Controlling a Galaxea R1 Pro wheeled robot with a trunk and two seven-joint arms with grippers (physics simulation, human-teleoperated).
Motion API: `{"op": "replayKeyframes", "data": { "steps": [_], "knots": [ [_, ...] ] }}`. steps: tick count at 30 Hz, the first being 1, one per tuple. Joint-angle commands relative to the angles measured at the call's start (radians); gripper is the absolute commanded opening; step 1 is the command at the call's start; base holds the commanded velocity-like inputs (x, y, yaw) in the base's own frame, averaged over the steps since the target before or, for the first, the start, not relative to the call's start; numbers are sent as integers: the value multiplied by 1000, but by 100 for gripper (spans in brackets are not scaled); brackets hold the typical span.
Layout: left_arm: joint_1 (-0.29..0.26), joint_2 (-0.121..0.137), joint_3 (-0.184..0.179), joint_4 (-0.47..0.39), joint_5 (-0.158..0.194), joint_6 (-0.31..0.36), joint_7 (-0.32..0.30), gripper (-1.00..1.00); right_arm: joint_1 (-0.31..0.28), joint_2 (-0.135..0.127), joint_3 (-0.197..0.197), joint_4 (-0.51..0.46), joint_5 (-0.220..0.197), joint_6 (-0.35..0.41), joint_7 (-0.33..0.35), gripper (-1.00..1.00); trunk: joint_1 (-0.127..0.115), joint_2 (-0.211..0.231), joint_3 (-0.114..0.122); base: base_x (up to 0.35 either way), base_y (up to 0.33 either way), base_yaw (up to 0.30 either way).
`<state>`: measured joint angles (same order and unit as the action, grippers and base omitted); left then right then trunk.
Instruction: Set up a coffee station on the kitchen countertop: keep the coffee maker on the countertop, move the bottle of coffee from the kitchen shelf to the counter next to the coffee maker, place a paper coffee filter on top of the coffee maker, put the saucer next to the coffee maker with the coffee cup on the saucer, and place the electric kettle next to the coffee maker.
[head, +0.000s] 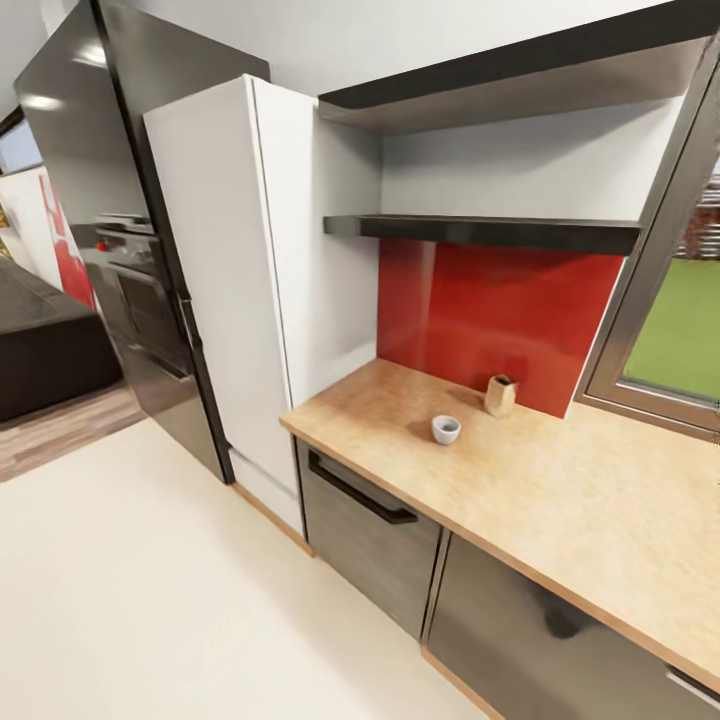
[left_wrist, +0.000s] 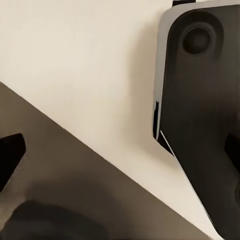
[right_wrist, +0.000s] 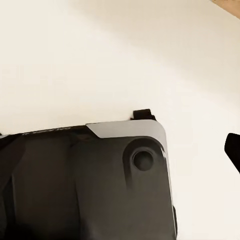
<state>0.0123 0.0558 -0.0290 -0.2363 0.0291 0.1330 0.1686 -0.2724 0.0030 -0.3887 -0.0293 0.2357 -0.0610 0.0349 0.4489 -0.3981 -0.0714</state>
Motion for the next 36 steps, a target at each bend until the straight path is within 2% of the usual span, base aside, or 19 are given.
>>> {"op": "replayKeyframes", "data": {
  "steps": [1,6,11,20,28,36],
  "knots": [
    [1,0,-3,-5,3,8,3,100,-1,0,-9,0,8,-3,2,100,1,-2,-2,256,246,-265],
    [1,-2,-3,-6,3,7,3,100,-1,0,-9,0,8,-3,1,100,1,-2,-2,256,246,-265],
    [1,-7,-4,-5,2,-52,5,100,-1,-1,-10,-1,8,-3,0,100,1,-2,-2,257,246,-265],
    [1,-6,-5,1,3,-62,6,100,-1,-1,-10,-1,8,-3,0,100,1,-2,-2,216,204,-265],
    [3,-5,-2,6,3,-63,4,100,-1,-1,-10,0,8,-3,0,100,1,-2,-2,29,21,-265],
    [4,-7,-3,1,3,-62,4,100,-1,0,-9,0,8,-3,1,100,1,-2,-2,-65,240,-265]
  ]
}}
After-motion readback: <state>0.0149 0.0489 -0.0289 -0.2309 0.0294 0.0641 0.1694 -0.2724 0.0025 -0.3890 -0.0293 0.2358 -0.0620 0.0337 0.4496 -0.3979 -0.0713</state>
